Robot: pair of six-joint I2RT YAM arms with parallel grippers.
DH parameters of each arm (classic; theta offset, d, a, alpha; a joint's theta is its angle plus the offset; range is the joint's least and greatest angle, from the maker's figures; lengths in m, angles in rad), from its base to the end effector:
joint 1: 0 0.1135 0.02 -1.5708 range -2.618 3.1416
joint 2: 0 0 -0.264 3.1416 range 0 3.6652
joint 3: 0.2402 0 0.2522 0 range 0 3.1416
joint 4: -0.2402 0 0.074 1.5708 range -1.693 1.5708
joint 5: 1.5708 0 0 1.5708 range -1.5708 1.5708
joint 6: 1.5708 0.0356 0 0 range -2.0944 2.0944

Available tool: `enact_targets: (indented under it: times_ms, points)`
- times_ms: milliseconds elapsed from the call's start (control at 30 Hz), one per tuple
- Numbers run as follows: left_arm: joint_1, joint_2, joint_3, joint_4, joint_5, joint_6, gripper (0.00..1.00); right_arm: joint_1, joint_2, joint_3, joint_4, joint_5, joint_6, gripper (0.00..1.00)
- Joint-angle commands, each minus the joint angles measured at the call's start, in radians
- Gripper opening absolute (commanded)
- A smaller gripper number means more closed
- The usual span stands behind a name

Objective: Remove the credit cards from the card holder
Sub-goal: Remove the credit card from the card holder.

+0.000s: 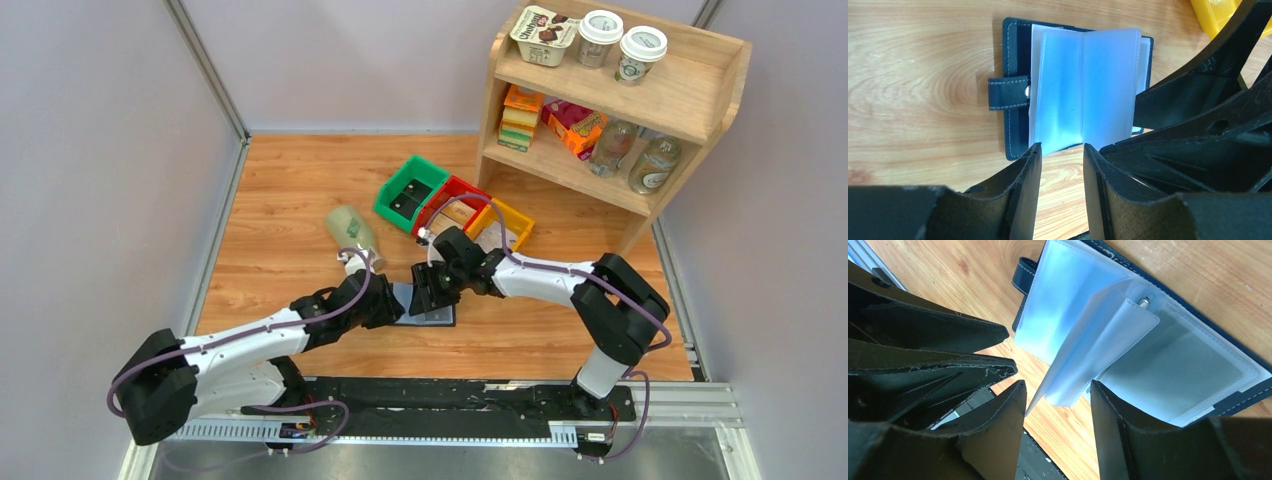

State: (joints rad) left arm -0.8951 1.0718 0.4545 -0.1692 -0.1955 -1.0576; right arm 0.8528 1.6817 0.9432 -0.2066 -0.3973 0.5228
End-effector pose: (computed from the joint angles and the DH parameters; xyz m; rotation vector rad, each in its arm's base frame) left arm 0.1337 -0.1557 0.1753 -0.2986 2.4401 -0.7067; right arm 0.2089 0.2601 0.1688 -0.6249 2.6687 0.9871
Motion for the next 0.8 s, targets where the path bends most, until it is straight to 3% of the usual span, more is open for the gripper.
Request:
enact_targets:
  times_ms: [0,300,767]
  points:
    - [0.002,-0.079,0.006,-0.071,-0.056,-0.025,0.44,0.017,0.019,0.049,0.078,-0.035,0.009,0.53]
    - [0.002,-0.139,0.004,-0.176,-0.073,-0.054,0.44,0.034,0.012,0.092,0.107,-0.028,0.031,0.56]
    - [0.002,-0.259,0.058,-0.277,-0.111,0.008,0.55,0.04,0.193,0.255,0.055,-0.003,0.036,0.64]
